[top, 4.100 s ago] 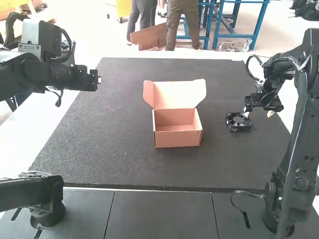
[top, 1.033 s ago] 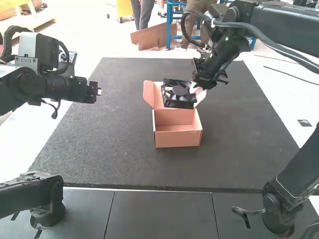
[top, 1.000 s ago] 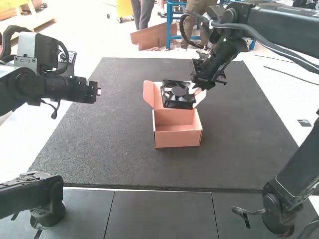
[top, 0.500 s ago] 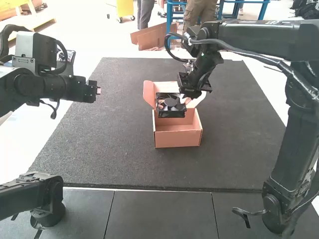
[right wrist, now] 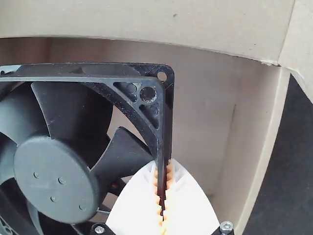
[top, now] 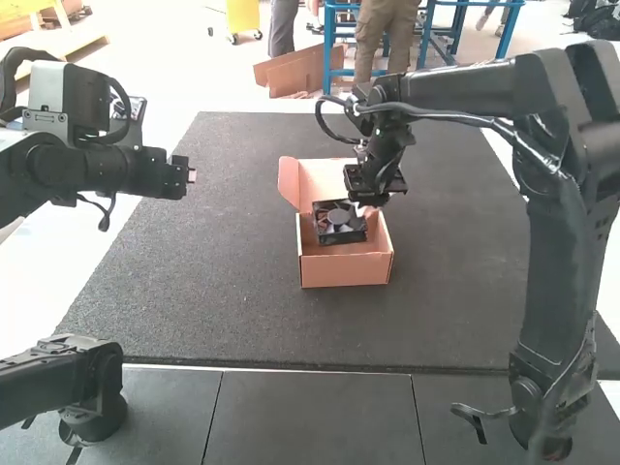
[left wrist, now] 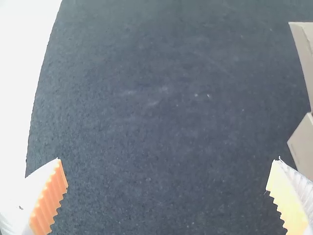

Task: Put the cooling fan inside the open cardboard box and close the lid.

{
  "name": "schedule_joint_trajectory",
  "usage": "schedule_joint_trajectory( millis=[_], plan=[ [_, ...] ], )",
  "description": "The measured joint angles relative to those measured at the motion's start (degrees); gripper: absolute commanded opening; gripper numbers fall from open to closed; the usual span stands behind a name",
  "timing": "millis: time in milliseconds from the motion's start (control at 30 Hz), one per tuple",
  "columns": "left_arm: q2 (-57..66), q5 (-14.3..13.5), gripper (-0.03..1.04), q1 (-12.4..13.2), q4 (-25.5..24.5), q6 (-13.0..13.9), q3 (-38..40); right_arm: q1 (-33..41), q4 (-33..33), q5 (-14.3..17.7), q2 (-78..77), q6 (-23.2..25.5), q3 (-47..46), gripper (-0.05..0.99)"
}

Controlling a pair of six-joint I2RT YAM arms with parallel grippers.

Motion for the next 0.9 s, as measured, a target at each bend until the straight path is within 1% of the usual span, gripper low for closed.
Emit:
schedule_joint_trajectory(
  millis=[133, 267, 333, 367, 433, 500, 533, 600, 733, 867, 900],
  plan=[
    [-0.02, 0.00, 0.97, 0.00, -0.09, 0.00, 0.00, -0.28, 0.26, 1.18, 1.29, -0.48, -0.02, -0.01],
    [0.00, 0.00, 0.97, 0.00, -0.17, 0.00, 0.00, -0.31, 1.95, 1.25, 1.57, -0.74, -0.37, -0.01],
    [0.00, 0.00, 0.97, 0.00, -0.17, 0.00, -0.02, -0.28, 2.71, 1.01, 1.57, -0.74, -0.76, 0.02],
    [0.00, 0.00, 0.97, 0.00, -0.15, 0.00, -0.02, -0.28, 2.89, 0.94, 1.60, -0.74, -0.94, 0.07],
    [-0.02, 0.00, 0.97, 0.00, 0.13, 0.00, 0.00, -0.28, 2.95, 0.74, 1.81, -0.72, -1.05, 0.22],
    [0.00, 0.00, 0.97, 0.02, 0.83, 0.00, 0.00, -0.28, 3.15, 0.50, 1.90, -0.79, -1.05, 0.27],
    [0.00, 0.02, 0.97, 0.02, 1.11, 0.00, 0.00, -0.28, 3.17, 0.42, 1.90, -0.79, -1.03, 0.32],
    [-0.02, 0.00, 0.97, 0.02, 1.90, 0.00, 0.00, -0.28, 3.13, 0.35, 1.90, -0.85, -1.03, 0.38],
    [0.00, 0.02, 0.97, 0.00, 3.04, 0.00, -0.02, -0.28, 1.53, 0.28, 1.88, -1.01, -0.68, 0.59],
    [0.68, 0.00, 0.97, 0.00, 4.22, 0.00, 0.00, -0.28, -0.94, -1.25, 1.88, -1.14, 2.27, 0.73],
    [1.09, 0.02, 0.97, 0.00, 4.55, 0.00, 0.00, -0.28, -1.49, -1.73, 1.88, -1.16, 3.41, 0.75]
  ],
)
